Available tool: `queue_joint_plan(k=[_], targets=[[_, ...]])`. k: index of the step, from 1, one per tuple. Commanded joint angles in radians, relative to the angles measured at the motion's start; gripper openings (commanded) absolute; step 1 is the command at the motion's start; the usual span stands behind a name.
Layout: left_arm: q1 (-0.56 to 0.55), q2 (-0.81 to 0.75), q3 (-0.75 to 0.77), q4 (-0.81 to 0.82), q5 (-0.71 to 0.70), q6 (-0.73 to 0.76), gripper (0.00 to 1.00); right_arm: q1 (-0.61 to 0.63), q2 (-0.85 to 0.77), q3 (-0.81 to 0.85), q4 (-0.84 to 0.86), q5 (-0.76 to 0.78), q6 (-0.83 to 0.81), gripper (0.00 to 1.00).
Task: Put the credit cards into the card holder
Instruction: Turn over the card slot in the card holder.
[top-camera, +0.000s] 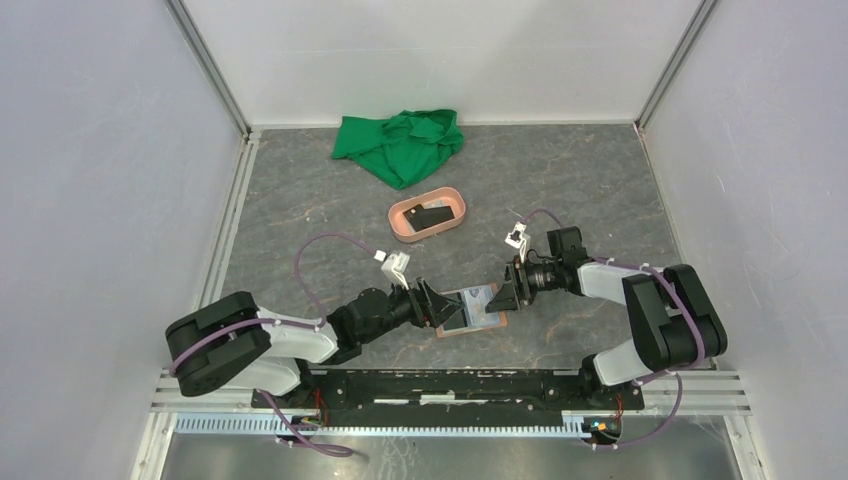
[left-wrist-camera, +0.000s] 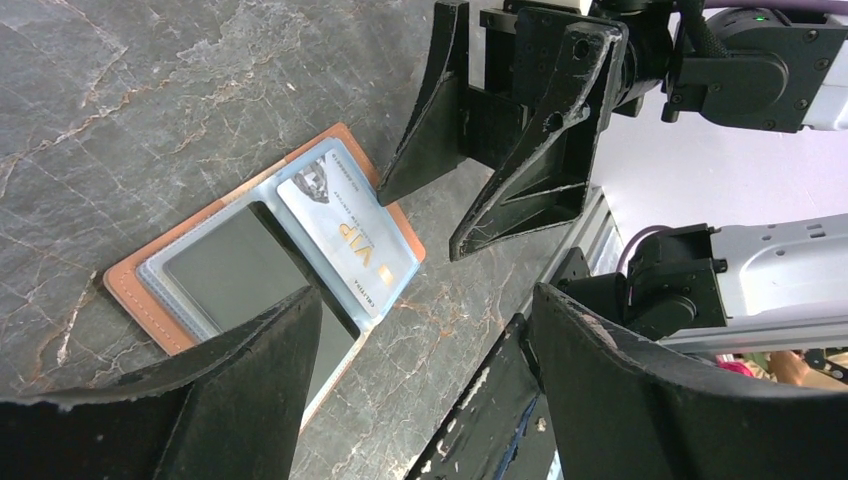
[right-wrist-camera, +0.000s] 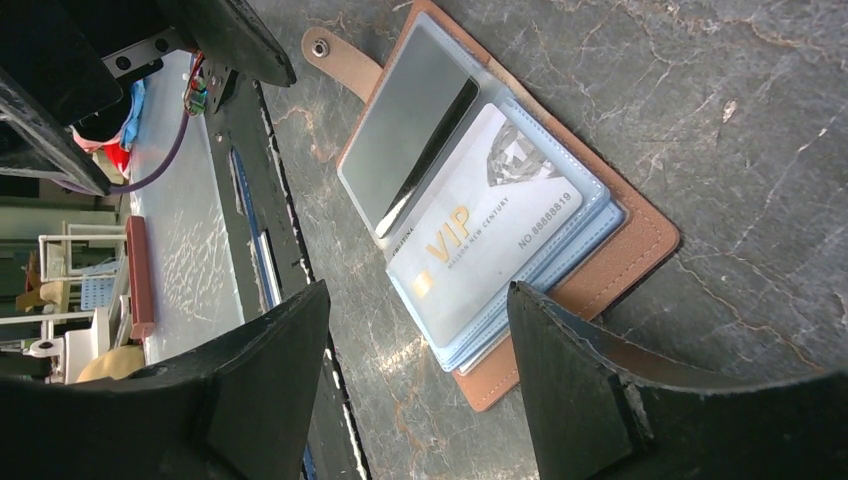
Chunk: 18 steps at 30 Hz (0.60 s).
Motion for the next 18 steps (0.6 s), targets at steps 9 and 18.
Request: queue_joint_plan(k=[9, 18], targets=[[0.005, 0.114, 0.054, 0.114, 0.027, -0.069, 0.71, 0.005, 0.036, 0.032, 0.017, 0.002, 0.029, 0.67], [0.005, 0.252, 0.105, 0.158, 0.073, -0.122, 0.62, 0.005, 0.044, 0.023, 0.069, -0.049, 0.081, 0.63]])
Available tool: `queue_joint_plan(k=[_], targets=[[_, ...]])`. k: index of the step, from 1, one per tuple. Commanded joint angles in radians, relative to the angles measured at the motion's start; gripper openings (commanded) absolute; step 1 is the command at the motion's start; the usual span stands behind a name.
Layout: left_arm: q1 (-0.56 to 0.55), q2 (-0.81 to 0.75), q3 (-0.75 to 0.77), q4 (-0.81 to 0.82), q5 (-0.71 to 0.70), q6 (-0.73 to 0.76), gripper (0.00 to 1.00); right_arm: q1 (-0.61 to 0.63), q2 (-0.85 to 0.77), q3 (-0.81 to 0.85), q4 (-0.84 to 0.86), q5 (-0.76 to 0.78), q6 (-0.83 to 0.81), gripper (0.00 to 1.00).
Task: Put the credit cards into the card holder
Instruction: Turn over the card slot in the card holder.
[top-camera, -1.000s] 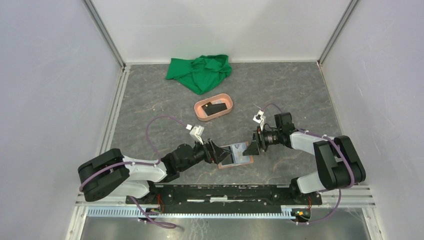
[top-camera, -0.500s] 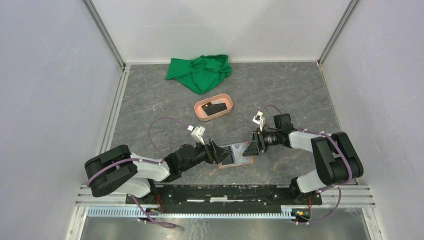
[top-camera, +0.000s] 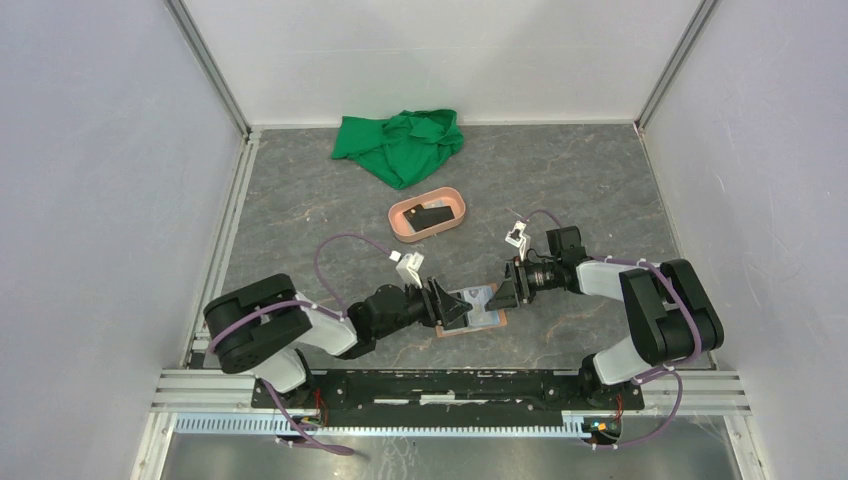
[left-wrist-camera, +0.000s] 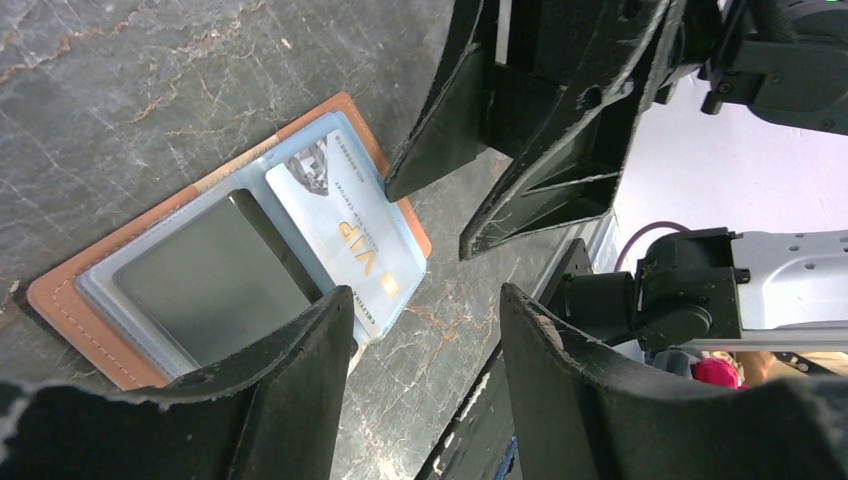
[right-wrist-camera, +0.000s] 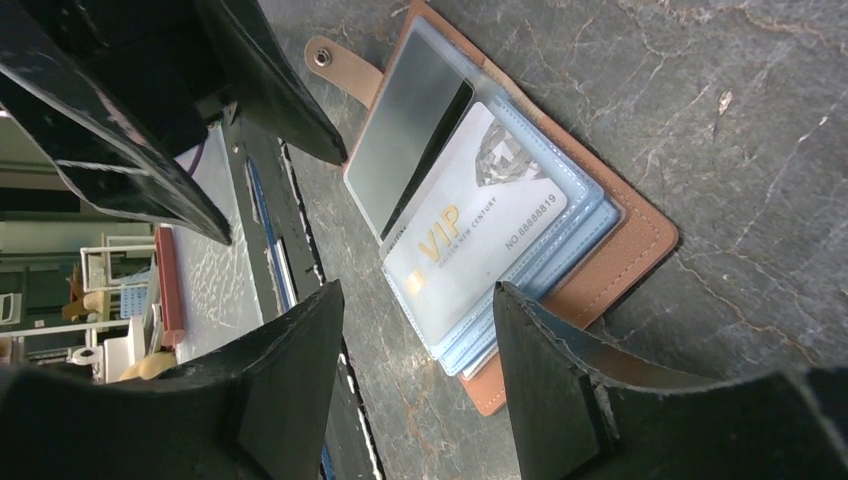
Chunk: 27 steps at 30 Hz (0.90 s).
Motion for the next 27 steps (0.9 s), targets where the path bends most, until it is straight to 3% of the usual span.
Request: queue_joint_plan(k=[1, 11, 21, 27], targets=[[0.005, 0.063, 0.046, 0.07, 0.029, -0.054, 0.61, 0.005, 0.011, 0.013, 0.067, -0.05, 0.04, 0.62], [0.004, 0.108, 0.088, -0.008, 0.024, -0.068, 0.59, 0.005, 0.024, -0.009, 0.149, -0.094, 0.122, 0.61], [0.004, 0.035, 0.068, -0.125, -0.059, -0.072, 0.59, 0.005, 0.014, -0.035, 0.256, -0.164, 0.211, 0.6], [0.004, 0.025, 0.064, -0.114, -0.059, -0.081, 0.6, 0.024, 0.022, -0.025, 0.266, -0.19, 0.219, 0.6]])
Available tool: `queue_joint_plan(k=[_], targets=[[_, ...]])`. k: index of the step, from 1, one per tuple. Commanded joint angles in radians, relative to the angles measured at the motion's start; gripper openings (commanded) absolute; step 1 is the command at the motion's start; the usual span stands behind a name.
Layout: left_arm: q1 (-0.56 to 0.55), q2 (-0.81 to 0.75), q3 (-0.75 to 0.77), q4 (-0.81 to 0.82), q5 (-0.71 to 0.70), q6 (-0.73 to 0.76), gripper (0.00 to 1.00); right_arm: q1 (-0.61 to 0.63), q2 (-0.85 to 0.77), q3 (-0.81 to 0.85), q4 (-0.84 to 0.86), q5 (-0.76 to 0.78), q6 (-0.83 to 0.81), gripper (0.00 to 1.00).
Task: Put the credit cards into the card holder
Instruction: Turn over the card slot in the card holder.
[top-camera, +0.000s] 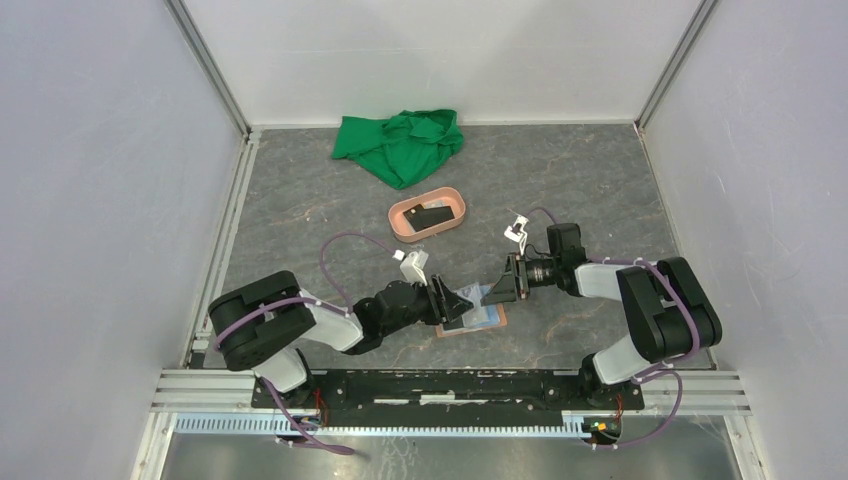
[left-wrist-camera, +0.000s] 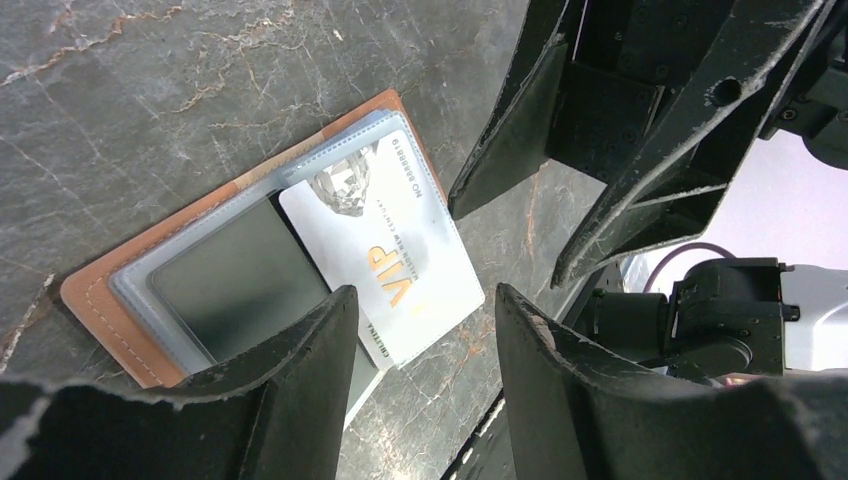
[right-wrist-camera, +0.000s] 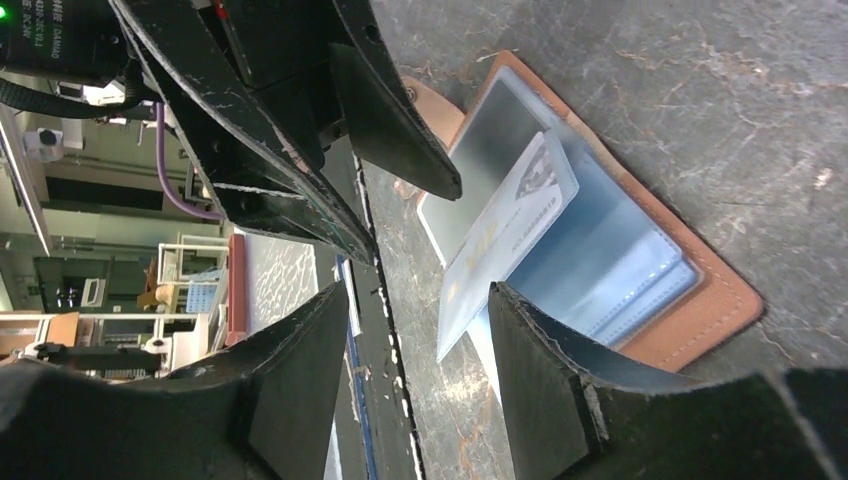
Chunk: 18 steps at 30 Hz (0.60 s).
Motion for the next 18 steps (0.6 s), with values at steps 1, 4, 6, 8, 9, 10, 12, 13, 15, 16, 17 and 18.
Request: queue_joint_plan(k=[1, 4, 6, 8, 9, 10, 12, 13, 15, 16, 17, 18], targets=[[0.005, -0.015, -0.007, 0.031, -0.027, -0.053, 0.6, 0.028, 0.006, 0.004, 0.051, -0.058, 0.015, 0.6], [0.005, 0.001, -0.022, 0.077, -0.027, -0.087, 0.61, 0.062, 0.019, 0.025, 0.053, -0.082, 0.015, 0.58], [0.005, 0.002, -0.035, 0.086, -0.036, -0.108, 0.62, 0.085, 0.033, 0.046, 0.019, -0.094, -0.017, 0.57], [0.005, -0.006, -0.044, 0.073, -0.056, -0.124, 0.63, 0.097, 0.038, 0.07, -0.045, -0.094, -0.077, 0.57], [0.005, -0.011, -0.046, 0.059, -0.064, -0.126, 0.63, 0.102, 0.037, 0.073, -0.047, -0.094, -0.078, 0.57], [0.005, -0.016, -0.048, 0.047, -0.071, -0.129, 0.64, 0.107, 0.037, 0.075, -0.047, -0.095, -0.08, 0.57], [0.006, -0.026, -0.05, 0.025, -0.082, -0.131, 0.65, 0.118, 0.039, 0.085, -0.047, -0.099, -0.081, 0.57], [0.006, -0.033, -0.053, 0.02, -0.087, -0.13, 0.65, 0.124, 0.041, 0.093, -0.049, -0.099, -0.083, 0.57], [0.006, -0.047, -0.058, 0.009, -0.096, -0.128, 0.65, 0.138, 0.052, 0.12, -0.07, -0.099, -0.094, 0.57], [0.006, -0.057, -0.06, -0.003, -0.102, -0.124, 0.65, 0.147, 0.061, 0.131, -0.087, -0.097, -0.105, 0.57], [0.006, -0.069, -0.062, -0.015, -0.108, -0.121, 0.66, 0.155, 0.068, 0.143, -0.104, -0.095, -0.122, 0.57], [0.005, -0.082, -0.067, -0.029, -0.114, -0.116, 0.66, 0.166, 0.078, 0.153, -0.116, -0.093, -0.132, 0.57]])
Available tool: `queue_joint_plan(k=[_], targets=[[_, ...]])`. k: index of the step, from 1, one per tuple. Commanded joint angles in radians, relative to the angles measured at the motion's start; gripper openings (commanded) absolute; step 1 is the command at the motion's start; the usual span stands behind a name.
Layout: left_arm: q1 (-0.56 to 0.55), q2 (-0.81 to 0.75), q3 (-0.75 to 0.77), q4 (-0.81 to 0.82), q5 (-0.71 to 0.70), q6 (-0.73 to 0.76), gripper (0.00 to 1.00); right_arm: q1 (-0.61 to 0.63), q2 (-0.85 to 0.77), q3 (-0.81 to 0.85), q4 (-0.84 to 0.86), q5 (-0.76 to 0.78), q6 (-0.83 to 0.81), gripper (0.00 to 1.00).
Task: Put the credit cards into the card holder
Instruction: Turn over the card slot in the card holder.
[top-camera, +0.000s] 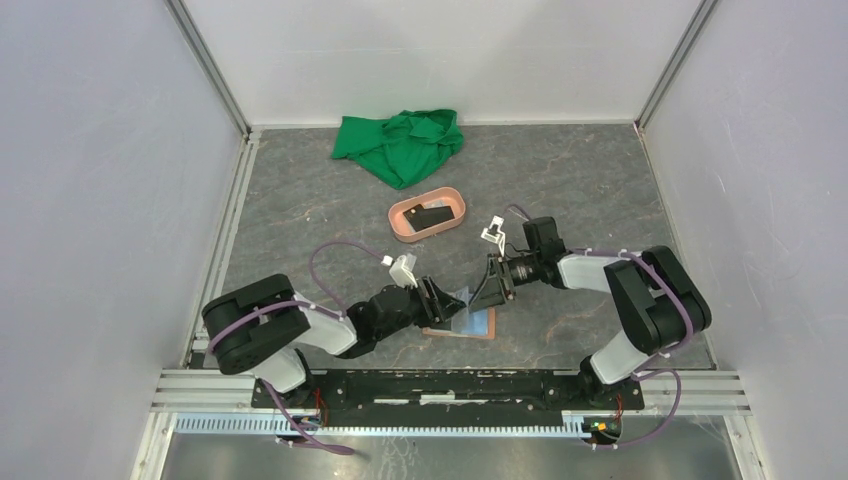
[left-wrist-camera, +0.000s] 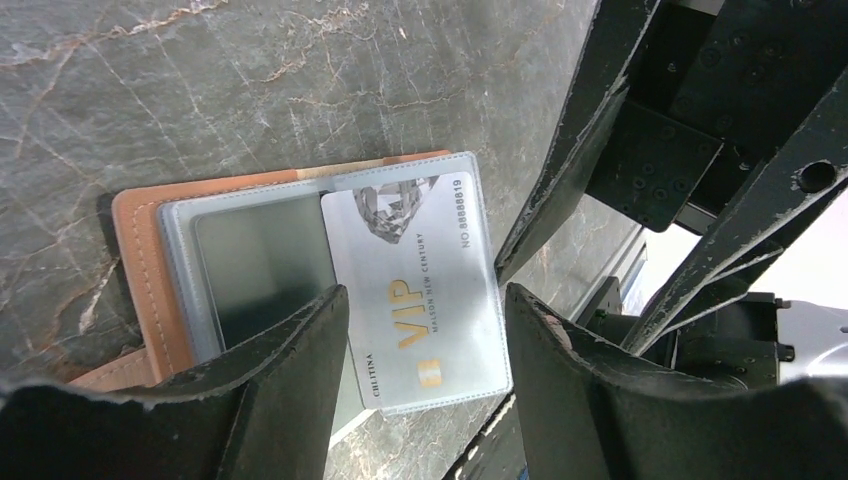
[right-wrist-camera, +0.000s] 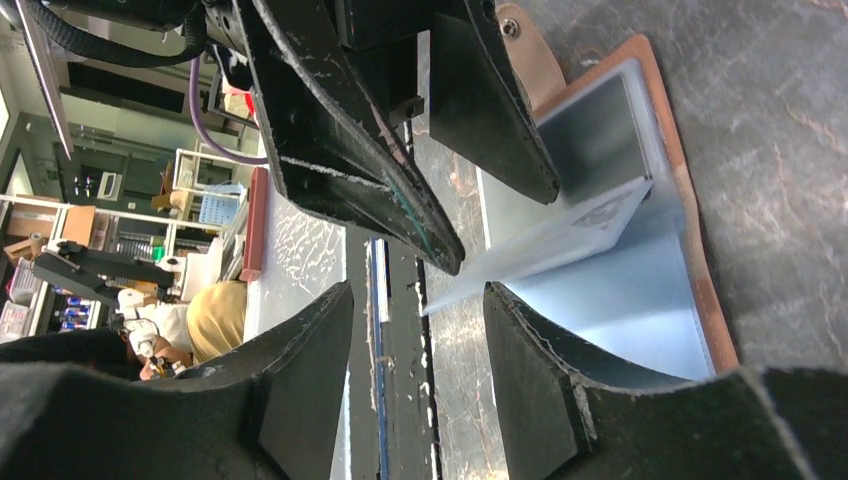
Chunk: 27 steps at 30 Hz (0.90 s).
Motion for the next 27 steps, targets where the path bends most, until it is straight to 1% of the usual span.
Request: queue_joint_plan(k=[1, 7, 13, 16, 18, 20, 22, 27], targets=[[0.004, -0.074, -0.02, -0.031, -0.061, -0.023, 0.66, 0.034, 0.035, 0.069, -0.049, -0.018, -0.065, 0.58], [0.003, -0.136, -0.064, -0.021, -0.069, -0.003, 0.76, 0.057, 0.09, 0.128, -0.067, -0.007, -0.074, 0.57], [0.006, -0.135, -0.08, -0.015, -0.058, -0.006, 0.77, 0.093, 0.111, 0.139, -0.07, -0.007, -0.084, 0.57], [0.007, -0.131, -0.092, 0.027, -0.049, -0.011, 0.77, 0.113, 0.13, 0.156, -0.075, -0.013, -0.096, 0.56], [0.01, -0.131, -0.095, 0.044, -0.044, -0.013, 0.77, 0.126, 0.148, 0.173, -0.105, -0.024, -0.131, 0.54], [0.012, -0.129, -0.096, 0.051, -0.038, -0.014, 0.77, 0.132, 0.165, 0.202, -0.204, -0.032, -0.219, 0.51], [0.013, -0.124, -0.098, 0.06, -0.036, -0.018, 0.77, 0.132, 0.178, 0.223, -0.257, -0.042, -0.266, 0.47], [0.015, -0.109, -0.106, 0.091, -0.03, -0.028, 0.75, 0.131, 0.181, 0.248, -0.339, -0.022, -0.355, 0.44]])
